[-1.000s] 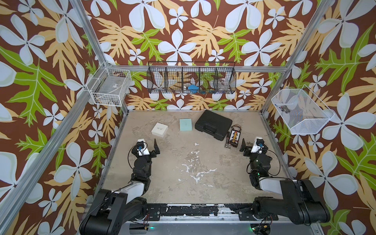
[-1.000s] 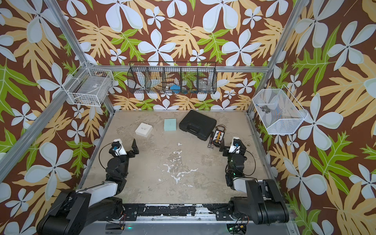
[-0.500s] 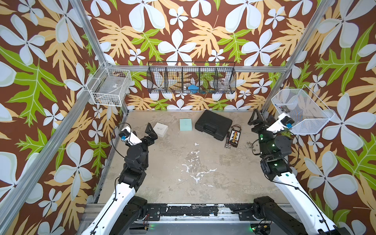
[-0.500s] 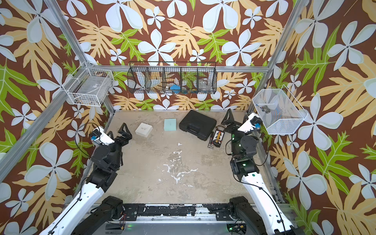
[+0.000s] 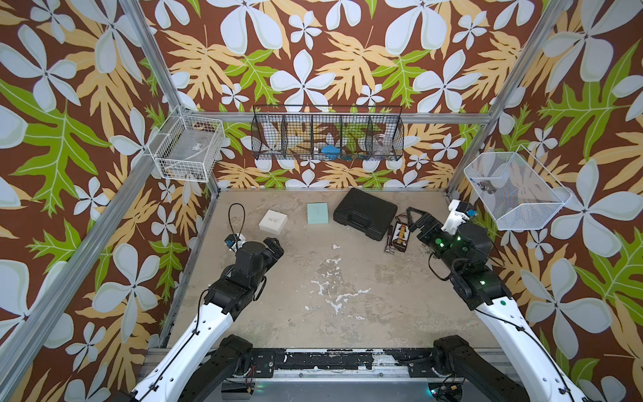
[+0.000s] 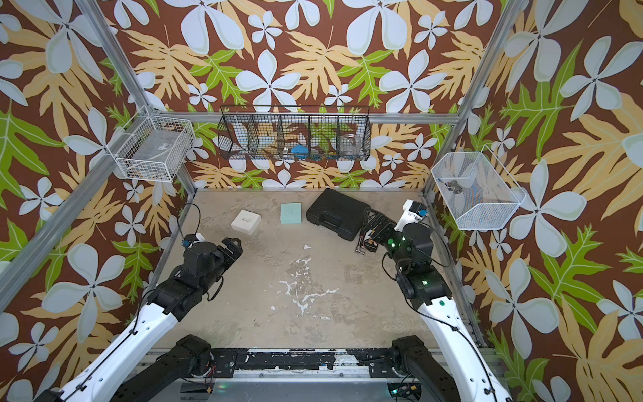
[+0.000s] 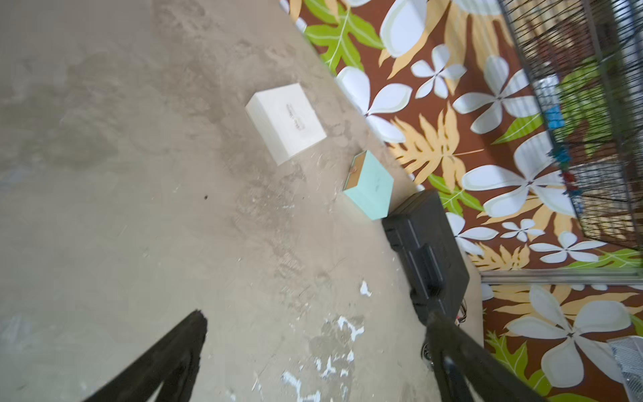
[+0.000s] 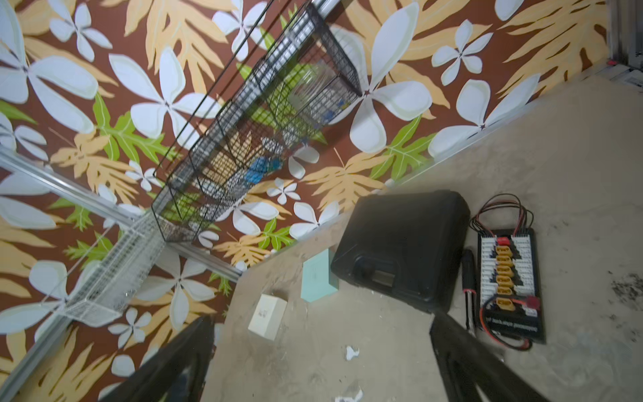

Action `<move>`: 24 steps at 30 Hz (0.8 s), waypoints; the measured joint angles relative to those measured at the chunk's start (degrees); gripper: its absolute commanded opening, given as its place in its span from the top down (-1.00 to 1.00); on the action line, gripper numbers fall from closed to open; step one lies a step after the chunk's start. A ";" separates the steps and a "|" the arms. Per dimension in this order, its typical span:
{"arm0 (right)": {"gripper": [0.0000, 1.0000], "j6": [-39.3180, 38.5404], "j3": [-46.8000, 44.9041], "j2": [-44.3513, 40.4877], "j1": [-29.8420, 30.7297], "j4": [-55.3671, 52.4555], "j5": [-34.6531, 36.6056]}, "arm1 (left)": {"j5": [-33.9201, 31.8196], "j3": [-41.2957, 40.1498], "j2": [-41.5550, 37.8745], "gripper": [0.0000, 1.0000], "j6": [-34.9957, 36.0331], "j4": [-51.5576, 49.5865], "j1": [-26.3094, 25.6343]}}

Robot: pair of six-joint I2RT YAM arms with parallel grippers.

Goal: Take out the earrings from the drawer-style jewelry box
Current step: Move the jewelry box to the center of the board.

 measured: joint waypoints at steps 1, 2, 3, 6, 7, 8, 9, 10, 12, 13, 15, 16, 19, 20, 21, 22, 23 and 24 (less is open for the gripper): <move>-1.00 -1.38 0.11 -1.75 2.08 -2.29 -0.20 | 0.26 0.72 0.35 -0.99 0.02 -2.45 -0.04; -0.99 -2.47 0.15 -3.30 3.80 -4.24 -0.13 | 0.39 1.51 0.87 -0.99 0.15 -4.48 -0.09; -1.00 -3.52 -0.02 -4.81 5.33 -5.99 0.00 | 0.68 2.36 1.53 -0.99 0.50 -6.36 -0.11; -1.00 -6.01 -1.64 -9.53 9.31 -10.54 -0.02 | 1.53 5.31 4.46 -0.99 1.70 -11.41 -0.11; -1.00 -6.45 -2.34 -11.13 10.58 -11.56 -0.04 | 1.73 6.19 5.62 -0.99 2.01 -12.37 -0.11; -1.00 -6.99 -2.86 -12.33 11.52 -12.09 -0.15 | 1.77 6.99 6.84 -0.99 2.49 -13.11 -0.11; -1.00 -7.82 -3.43 -13.62 12.57 -12.57 -0.15 | 1.79 7.74 8.11 -0.99 2.89 -13.68 -0.11; -1.00 -8.44 -3.82 -14.51 13.46 -12.55 -0.02 | 1.81 8.41 9.55 -0.99 2.91 -14.08 -0.11; -0.99 -10.16 -4.61 -15.23 14.73 -11.89 -0.02 | 1.86 9.86 12.39 -0.99 3.06 -14.10 -0.11; -1.00 -11.06 -5.16 -15.23 14.97 -11.28 -0.02 | 1.90 10.62 13.90 -0.99 3.04 -13.66 -0.11; -0.99 -12.33 -6.08 -14.78 15.41 -10.12 0.20 | 2.45 12.11 16.90 -1.00 2.99 -12.72 0.37; -1.00 -12.87 -6.43 -14.10 15.87 -9.14 0.37 | 2.97 12.87 18.49 -0.99 2.97 -12.13 0.83; -1.00 -14.19 -6.56 -10.93 18.86 -6.23 1.40 | 3.98 15.78 23.28 -0.99 2.93 -10.51 3.02; -0.99 -14.78 -6.34 -9.68 20.61 -5.38 2.43 | 4.44 16.65 24.55 -0.99 2.97 -9.84 3.85; -0.99 -15.30 -6.01 -8.37 22.47 -4.46 3.17 | 4.90 17.84 26.18 -0.99 3.10 -9.09 5.14; -0.99 -15.89 -5.66 -6.75 24.83 -3.30 4.37 | 5.44 19.19 27.91 -1.00 3.56 -8.46 6.54; -1.00 -16.52 -5.38 -5.49 26.67 -2.40 5.33 | 5.97 20.37 29.31 -0.99 4.04 -8.02 7.61; -1.00 -16.85 -5.14 -4.04 28.70 -1.27 6.49 | 6.23 22.10 31.34 -0.99 4.44 -7.52 8.96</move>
